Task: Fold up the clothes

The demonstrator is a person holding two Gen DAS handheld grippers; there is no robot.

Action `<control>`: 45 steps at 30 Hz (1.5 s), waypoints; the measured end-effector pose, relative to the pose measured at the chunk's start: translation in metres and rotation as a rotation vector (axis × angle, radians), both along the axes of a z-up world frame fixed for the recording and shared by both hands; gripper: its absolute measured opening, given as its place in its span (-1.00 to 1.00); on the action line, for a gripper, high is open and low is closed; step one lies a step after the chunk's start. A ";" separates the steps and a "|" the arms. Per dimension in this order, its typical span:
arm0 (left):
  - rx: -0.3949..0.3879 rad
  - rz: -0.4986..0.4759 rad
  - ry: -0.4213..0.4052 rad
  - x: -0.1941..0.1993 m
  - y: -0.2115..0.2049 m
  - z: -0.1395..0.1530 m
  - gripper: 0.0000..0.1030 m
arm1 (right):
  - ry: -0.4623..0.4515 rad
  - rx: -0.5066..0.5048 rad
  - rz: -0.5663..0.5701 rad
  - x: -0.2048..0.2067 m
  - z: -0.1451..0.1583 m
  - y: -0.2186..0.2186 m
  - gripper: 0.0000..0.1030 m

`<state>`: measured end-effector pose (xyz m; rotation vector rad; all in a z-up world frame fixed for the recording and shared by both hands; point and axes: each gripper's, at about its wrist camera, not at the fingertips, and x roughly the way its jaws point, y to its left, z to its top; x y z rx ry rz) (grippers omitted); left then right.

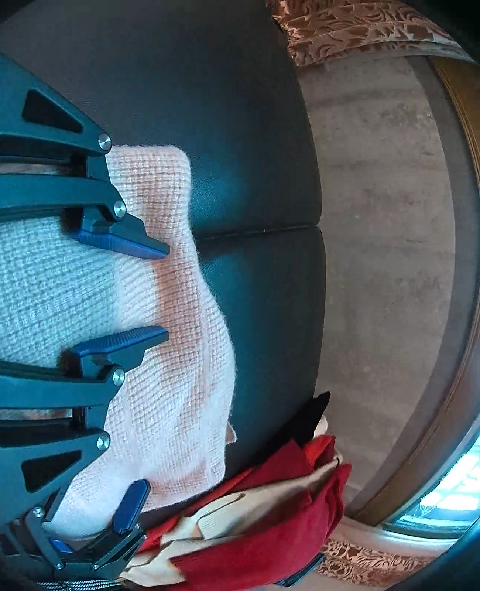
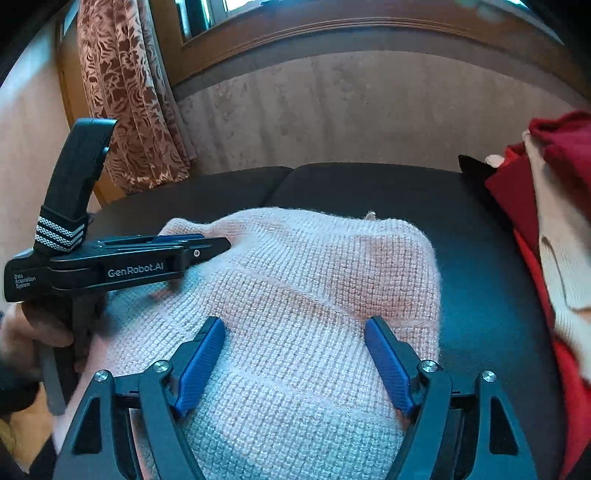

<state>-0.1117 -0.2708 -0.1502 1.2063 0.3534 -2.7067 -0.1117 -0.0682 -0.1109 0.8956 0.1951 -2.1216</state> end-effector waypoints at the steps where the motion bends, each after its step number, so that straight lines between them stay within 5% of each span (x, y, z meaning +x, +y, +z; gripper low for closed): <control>1: -0.006 0.005 0.003 0.002 0.000 0.000 -0.23 | -0.006 -0.003 0.002 -0.003 -0.001 0.000 0.52; 13: 0.086 0.058 0.158 0.109 -0.010 0.056 -0.18 | -0.025 -0.032 0.021 0.005 0.002 0.009 0.59; 16: 0.033 -0.005 0.134 0.136 0.016 0.042 -0.18 | -0.048 -0.010 0.024 0.006 0.011 0.008 0.68; 19: -0.024 -0.057 0.108 0.160 0.042 0.027 -0.16 | 0.007 -0.014 0.053 0.025 0.033 0.011 1.00; 25: 0.066 -0.027 0.093 0.170 0.033 0.017 -0.10 | 0.032 0.153 0.122 0.045 0.008 -0.001 1.00; 29: 0.126 -0.007 0.082 0.178 0.027 0.010 -0.11 | 0.053 0.130 0.139 0.049 0.001 0.006 1.00; 33: 0.248 0.014 0.134 0.184 -0.001 0.017 -0.08 | -0.052 0.047 0.136 0.037 0.021 0.020 1.00; 35: 0.333 0.024 0.185 0.187 -0.023 0.026 0.16 | -0.100 -0.040 0.108 0.029 0.034 0.036 1.00; 38: 0.437 0.026 0.225 0.181 -0.052 0.030 0.25 | -0.171 -0.169 0.047 0.008 0.041 0.069 1.00; 42: 0.573 0.000 0.206 0.153 -0.079 0.016 0.26 | -0.345 -0.231 -0.011 -0.029 0.013 0.094 1.00; 45: 0.603 -0.040 0.165 0.130 -0.082 0.003 0.27 | -0.477 -0.263 -0.002 -0.048 -0.014 0.089 1.00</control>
